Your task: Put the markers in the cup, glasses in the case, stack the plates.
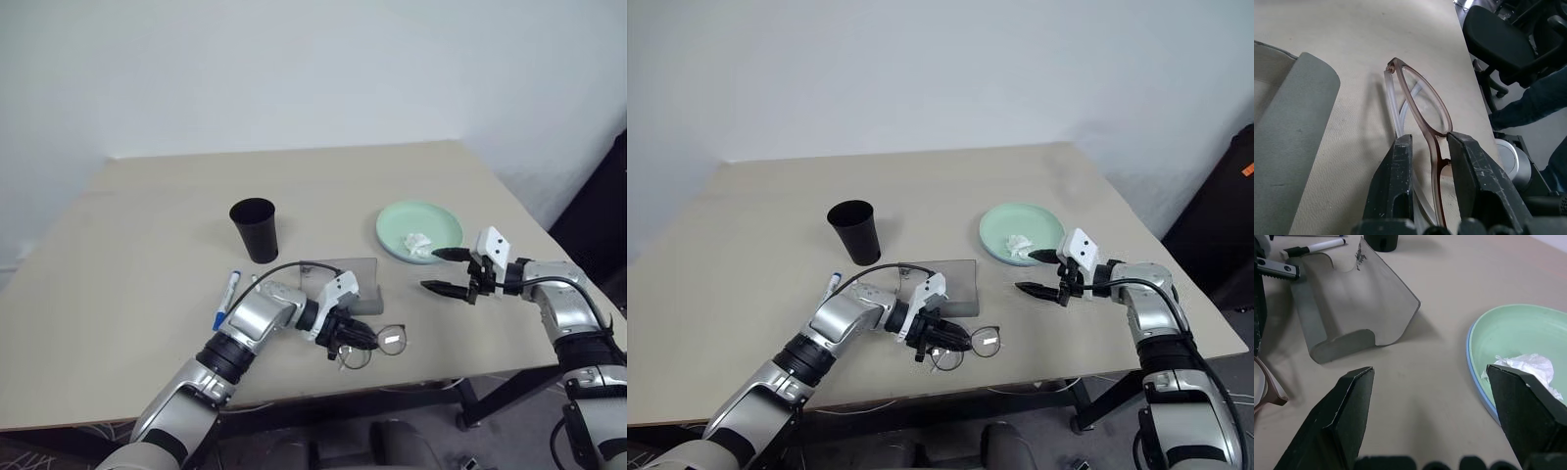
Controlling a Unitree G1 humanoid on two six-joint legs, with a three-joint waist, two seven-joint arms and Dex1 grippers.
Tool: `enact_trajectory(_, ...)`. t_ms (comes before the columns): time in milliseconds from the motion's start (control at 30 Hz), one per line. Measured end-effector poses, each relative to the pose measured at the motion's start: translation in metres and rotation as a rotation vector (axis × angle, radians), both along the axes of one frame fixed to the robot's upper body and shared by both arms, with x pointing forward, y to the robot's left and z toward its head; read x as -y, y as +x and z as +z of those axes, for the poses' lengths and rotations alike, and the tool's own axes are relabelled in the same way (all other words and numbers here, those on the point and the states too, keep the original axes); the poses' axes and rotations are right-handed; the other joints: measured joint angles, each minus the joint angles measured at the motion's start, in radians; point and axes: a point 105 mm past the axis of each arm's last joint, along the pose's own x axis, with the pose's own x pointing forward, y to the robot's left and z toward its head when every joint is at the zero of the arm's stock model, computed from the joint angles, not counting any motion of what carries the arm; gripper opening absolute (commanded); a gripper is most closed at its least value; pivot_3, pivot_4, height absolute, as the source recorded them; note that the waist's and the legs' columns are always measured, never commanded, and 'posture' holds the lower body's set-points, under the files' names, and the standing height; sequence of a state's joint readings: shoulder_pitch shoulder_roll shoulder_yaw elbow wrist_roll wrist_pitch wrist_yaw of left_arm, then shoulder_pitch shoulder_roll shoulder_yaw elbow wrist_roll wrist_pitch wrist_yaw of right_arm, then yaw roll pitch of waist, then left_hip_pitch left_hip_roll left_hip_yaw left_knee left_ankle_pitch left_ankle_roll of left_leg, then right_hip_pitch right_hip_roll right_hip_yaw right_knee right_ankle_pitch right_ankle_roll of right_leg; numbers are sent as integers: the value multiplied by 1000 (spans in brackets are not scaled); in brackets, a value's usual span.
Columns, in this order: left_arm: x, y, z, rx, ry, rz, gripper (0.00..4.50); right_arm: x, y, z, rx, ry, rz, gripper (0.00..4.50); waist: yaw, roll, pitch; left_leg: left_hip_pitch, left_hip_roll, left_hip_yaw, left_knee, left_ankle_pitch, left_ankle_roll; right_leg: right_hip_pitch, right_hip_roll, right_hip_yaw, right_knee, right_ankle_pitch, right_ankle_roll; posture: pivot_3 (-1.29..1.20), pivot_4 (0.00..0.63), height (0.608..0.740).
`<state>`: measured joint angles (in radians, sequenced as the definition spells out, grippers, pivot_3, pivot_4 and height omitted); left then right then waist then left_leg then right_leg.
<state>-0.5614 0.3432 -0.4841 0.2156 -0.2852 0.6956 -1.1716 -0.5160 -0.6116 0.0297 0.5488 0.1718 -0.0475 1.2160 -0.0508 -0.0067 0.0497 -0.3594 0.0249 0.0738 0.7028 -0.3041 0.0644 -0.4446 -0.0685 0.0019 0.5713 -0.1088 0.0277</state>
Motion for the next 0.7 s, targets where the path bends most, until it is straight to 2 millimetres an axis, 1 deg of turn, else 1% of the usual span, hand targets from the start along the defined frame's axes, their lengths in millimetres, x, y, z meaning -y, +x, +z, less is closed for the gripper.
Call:
enact_trajectory(33,0,0,0,2,-1,0,503,0,1,0,1,-3,-1,3991,0,0,0,0,0,0,0,0,0,0,0,0,0,0,0,0,0,740)
enact_trajectory(67,0,1,1,5,-5,-2,180,0,1,1,3,-6,-2,3991,0,0,0,0,0,0,0,0,0,0,0,0,0,0,0,0,0,740)
enact_trajectory(100,2,0,4,7,-20,-9,39,1,2,1,4,-8,-3,3991,0,0,0,0,0,0,0,0,0,0,0,0,0,0,0,0,0,740)
enact_trajectory(233,4,4,10,36,-33,-13,39,0,4,4,18,-11,-2,3991,0,0,0,0,0,0,0,0,1,0,0,1,0,0,0,0,0,740)
enact_trajectory(433,1,9,16,52,-50,9,39,2,5,0,15,-15,-15,3991,-1,0,0,0,-1,0,0,0,1,0,1,3,0,0,0,0,0,740)
enact_trajectory(500,2,12,21,66,-59,12,39,3,5,0,15,-16,-19,3991,0,0,0,0,-1,0,0,0,1,0,1,3,0,0,0,0,0,740)
enact_trajectory(533,1,15,27,84,-69,16,39,4,5,-1,14,-18,-24,3991,0,0,0,-1,-1,0,0,1,1,0,1,3,0,0,0,0,0,740)
enact_trajectory(700,4,32,74,240,-149,6,39,7,9,-4,15,-33,-47,3991,0,0,0,0,-2,0,0,1,1,0,1,4,0,0,0,0,0,740)
